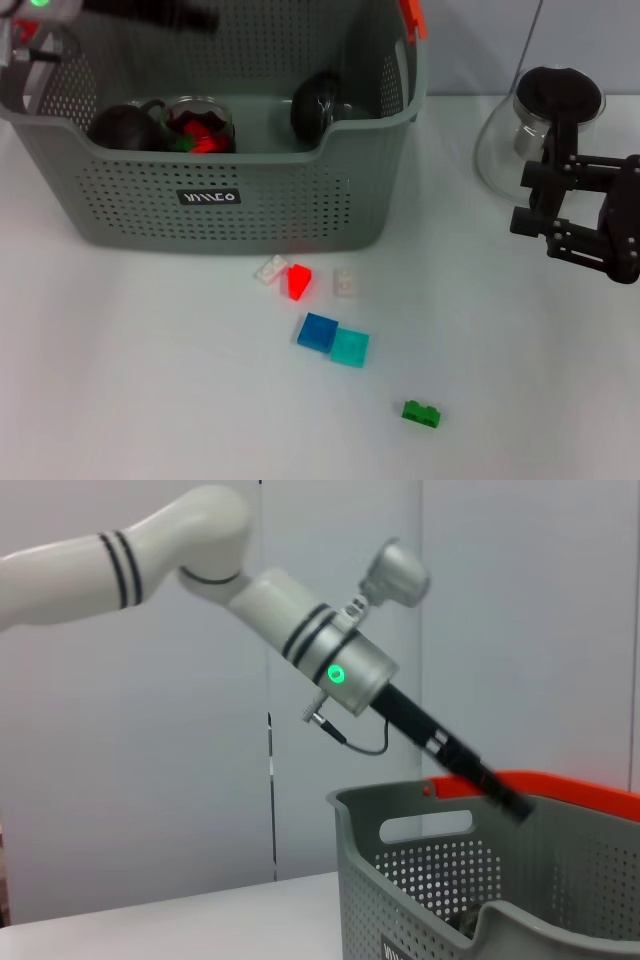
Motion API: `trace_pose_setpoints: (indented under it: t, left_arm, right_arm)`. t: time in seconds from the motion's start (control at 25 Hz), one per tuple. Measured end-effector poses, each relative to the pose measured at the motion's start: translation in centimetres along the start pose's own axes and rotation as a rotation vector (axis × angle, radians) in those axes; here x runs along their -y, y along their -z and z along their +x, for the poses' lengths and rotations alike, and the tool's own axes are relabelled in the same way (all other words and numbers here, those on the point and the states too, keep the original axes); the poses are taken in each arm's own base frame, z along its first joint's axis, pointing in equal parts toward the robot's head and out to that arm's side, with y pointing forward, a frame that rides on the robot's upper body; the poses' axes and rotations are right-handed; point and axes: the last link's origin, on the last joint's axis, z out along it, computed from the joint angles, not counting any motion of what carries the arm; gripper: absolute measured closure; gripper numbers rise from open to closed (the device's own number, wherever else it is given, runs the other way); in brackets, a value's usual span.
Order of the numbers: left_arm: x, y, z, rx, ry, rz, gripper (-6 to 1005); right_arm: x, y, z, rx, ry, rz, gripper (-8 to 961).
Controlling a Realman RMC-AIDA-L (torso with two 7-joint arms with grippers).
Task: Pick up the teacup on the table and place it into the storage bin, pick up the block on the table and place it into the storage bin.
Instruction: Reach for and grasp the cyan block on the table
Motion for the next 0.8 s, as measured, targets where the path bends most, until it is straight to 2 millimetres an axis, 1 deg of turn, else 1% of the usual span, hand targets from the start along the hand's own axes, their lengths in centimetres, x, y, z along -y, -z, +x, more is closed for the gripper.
trace_pose_setpoints:
  t: [0.12, 0.24, 0.28, 0.32, 0.36, 0.4, 0.48, 0.52, 0.56, 0.6, 0.68, 0.8]
  left_arm:
    - [-0.4, 2.1, -0.5, -0.160, 0.068, -0.133, 490]
    - [-1.8, 4.6, -2.6, -0.359, 0.104, -0.422, 404]
    - [-2.0, 5.2, -3.6, -0.415, 0.114, -0.503, 376]
    - [-2.2, 5.9, -5.0, -0.493, 0.113, -0.616, 347]
    - [-2.2, 6.8, -6.6, -0.596, 0.116, -0.722, 349]
    - [-2.2, 6.8, -6.6, -0.596, 0.116, -0.722, 351]
    - [-1.9, 7.9, -8.6, -0.731, 0.116, -0.815, 354]
    - [-1.9, 8.2, -9.7, -0.763, 0.126, -0.832, 356]
    - [-2.0, 8.3, -10.6, -0.776, 0.132, -0.843, 358]
    - [-2.4, 8.3, -12.3, -0.753, 0.144, -0.850, 358]
    - [-2.7, 8.2, -14.3, -0.684, 0.136, -0.845, 358]
    - [-3.0, 8.4, -18.0, -0.448, 0.038, -0.817, 358]
  right_arm:
    - [0.0, 0.0, 0.0, 0.002, -0.002, 0.000, 434]
    - [-0.2, -0.2, 0.1, 0.008, -0.006, -0.002, 434]
    - [-0.2, -0.2, 0.2, 0.010, -0.006, 0.000, 434]
    - [-0.2, -0.3, 0.2, 0.011, -0.006, 0.003, 434]
    - [-0.2, -0.3, 0.2, 0.013, -0.007, 0.006, 434]
    - [-0.3, -0.4, 0.3, 0.015, -0.008, 0.008, 434]
    - [-0.3, -0.4, 0.3, 0.017, -0.011, 0.011, 434]
    - [-0.3, -0.4, 0.4, 0.017, -0.013, 0.013, 434]
    - [-0.3, -0.4, 0.4, 0.017, -0.015, 0.015, 434]
    - [-0.4, -0.3, 0.5, 0.017, -0.017, 0.016, 434]
    - [-0.4, -0.2, 0.5, 0.015, -0.022, 0.015, 434]
    - [-0.4, 0.0, 0.6, 0.008, -0.043, 0.014, 434]
